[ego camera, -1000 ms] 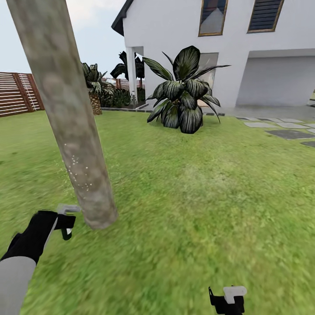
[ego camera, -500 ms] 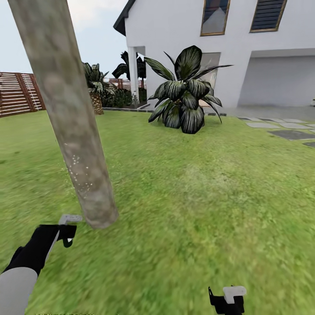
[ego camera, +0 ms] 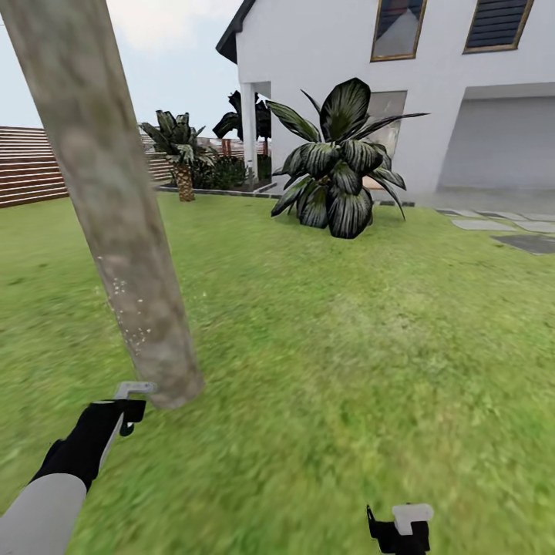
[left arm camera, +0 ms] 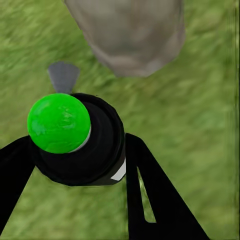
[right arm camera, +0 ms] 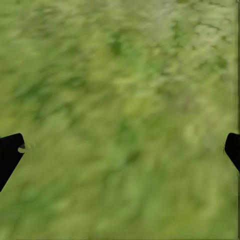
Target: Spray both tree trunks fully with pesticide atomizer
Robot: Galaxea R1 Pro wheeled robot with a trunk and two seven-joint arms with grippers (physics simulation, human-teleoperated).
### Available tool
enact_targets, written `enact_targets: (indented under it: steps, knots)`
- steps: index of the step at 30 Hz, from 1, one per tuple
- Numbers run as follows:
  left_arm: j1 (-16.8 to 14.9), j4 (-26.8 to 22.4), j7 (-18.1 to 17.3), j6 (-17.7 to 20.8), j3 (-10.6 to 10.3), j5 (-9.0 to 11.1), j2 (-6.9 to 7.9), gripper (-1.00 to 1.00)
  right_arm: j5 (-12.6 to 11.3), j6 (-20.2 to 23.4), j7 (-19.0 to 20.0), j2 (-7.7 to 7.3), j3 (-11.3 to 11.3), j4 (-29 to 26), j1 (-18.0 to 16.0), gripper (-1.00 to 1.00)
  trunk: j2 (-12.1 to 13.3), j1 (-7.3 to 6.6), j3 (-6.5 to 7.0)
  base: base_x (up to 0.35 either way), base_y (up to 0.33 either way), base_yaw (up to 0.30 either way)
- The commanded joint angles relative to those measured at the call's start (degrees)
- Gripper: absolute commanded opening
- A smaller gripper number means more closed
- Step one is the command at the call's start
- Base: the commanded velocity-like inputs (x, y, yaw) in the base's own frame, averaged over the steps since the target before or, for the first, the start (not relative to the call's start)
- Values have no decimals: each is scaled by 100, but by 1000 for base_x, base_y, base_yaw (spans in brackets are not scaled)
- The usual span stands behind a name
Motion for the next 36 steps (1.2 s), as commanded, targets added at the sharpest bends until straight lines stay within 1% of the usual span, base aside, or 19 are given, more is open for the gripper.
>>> enact_targets:
  steps: [1,2,3,4,6,16,25,36]
  knots:
    - [-1,-3,0,0,6,-14,-8,-100,-2,0,0,0,0,0,0,100,0,0,0,222,-199,0]
    - [-1,-3,0,-2,27,-14,-12,-100,-2,0,0,0,0,0,0,100,0,0,0,219,-201,0]
    - [-1,-4,0,-6,94,-14,-14,-100,-3,0,0,0,0,0,0,100,0,0,0,212,-204,0]
    - [-1,-5,0,-14,203,-14,-17,-100,-3,0,0,0,0,0,0,100,0,0,0,191,-217,0]
    - [-1,-5,0,-17,255,-14,-23,-100,-3,0,0,0,0,0,0,100,0,0,0,174,-227,0]
    - [-1,-1,0,-18,265,-37,-16,-100,-4,0,0,0,0,0,0,100,0,0,0,63,-262,4]
    - [-1,1,7,-18,263,-40,-10,-100,5,0,0,0,1,0,0,100,0,0,0,62,-272,242]
    - [-1,1,9,-9,251,-49,50,-100,0,0,0,0,0,0,0,100,0,0,0,140,-272,30]
